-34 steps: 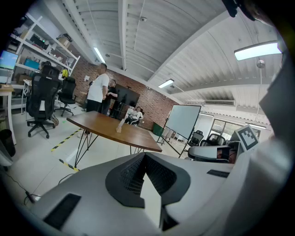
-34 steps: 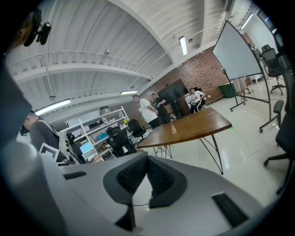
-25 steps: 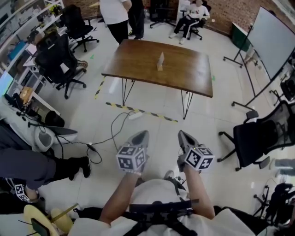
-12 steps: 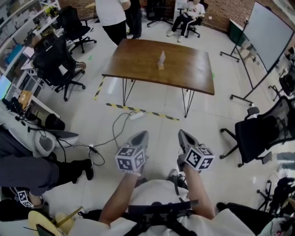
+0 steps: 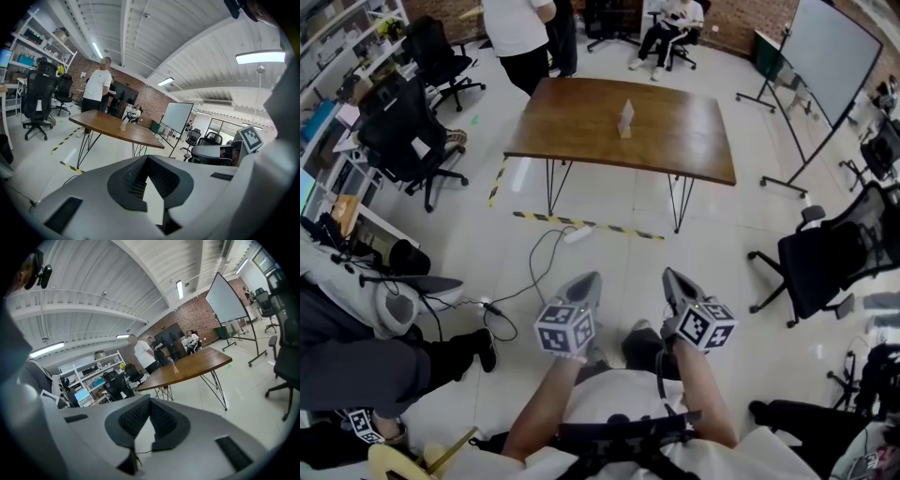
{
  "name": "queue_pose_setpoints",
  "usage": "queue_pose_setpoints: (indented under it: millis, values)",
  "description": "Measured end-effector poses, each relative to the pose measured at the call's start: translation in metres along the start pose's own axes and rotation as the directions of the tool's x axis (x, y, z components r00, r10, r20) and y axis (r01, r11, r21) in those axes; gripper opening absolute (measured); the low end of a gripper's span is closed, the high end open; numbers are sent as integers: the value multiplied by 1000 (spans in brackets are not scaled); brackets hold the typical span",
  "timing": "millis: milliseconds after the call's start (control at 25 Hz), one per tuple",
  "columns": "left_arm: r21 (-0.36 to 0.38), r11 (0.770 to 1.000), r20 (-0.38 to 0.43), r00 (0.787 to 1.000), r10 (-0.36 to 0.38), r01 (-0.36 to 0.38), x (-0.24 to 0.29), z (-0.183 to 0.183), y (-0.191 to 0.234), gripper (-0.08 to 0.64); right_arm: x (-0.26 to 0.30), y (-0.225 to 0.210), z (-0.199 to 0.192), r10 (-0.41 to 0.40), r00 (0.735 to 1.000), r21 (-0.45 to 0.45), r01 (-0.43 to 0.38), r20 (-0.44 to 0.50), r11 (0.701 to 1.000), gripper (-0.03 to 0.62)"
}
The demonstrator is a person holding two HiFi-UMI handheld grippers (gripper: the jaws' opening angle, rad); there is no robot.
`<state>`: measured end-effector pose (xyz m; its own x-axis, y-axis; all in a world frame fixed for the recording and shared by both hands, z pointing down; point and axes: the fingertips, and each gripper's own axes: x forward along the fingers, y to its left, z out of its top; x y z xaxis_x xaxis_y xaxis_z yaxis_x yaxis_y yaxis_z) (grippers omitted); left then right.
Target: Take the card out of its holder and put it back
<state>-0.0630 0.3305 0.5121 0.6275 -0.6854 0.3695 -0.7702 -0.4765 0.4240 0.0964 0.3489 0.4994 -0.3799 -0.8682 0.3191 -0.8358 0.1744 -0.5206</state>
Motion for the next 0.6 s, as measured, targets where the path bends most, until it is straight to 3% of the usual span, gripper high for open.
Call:
queue_pose_setpoints:
  millis: [320, 600]
  values:
    - [-8, 1000, 4, 1000, 14, -14, 22, 8, 21, -8, 36, -10, 4, 4, 1000, 2, -3, -21, 1000, 6]
    - [-2, 999, 19, 999, 43, -43, 60, 45, 52, -8, 95, -22, 38, 33, 999, 4, -33, -17, 999, 6]
